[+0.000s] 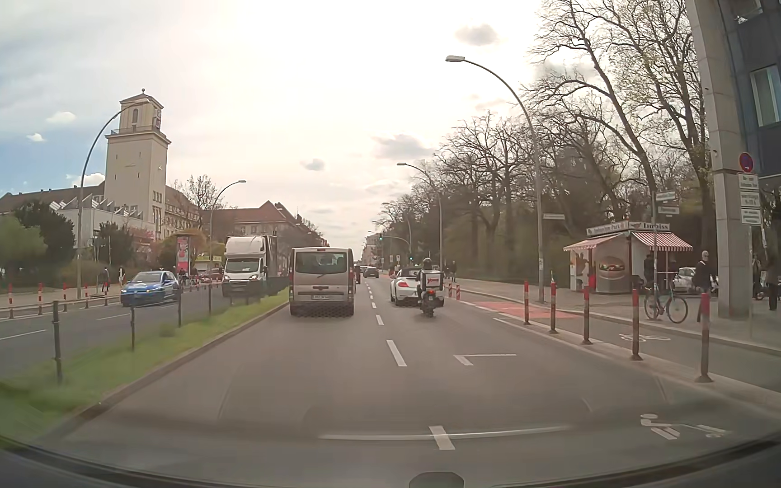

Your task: Follow the waypoints while adhering to traffic rules and regulations

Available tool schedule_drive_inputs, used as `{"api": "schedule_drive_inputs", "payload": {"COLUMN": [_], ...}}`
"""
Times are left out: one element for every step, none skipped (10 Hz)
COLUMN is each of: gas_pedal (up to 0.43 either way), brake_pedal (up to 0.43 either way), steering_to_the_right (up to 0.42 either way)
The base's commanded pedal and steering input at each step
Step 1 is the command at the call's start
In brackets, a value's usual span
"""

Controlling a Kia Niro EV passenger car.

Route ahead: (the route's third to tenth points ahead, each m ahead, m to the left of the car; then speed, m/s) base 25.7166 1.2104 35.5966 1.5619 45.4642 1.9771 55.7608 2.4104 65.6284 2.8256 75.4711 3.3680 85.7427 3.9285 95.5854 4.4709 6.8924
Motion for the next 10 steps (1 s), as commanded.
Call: {"api": "schedule_drive_inputs", "payload": {"gas_pedal": [0.039, 0.047, 0.059, 0.079, 0.098, 0.118, 0.130, 0.130, 0.130, 0.130], "brake_pedal": [0.000, 0.000, 0.000, 0.000, 0.000, 0.000, 0.000, 0.000, 0.000, 0.000], "steering_to_the_right": [0.049, 0.048, 0.043, 0.034, 0.026, 0.022, 0.019, 0.015, 0.011, 0.005]}}
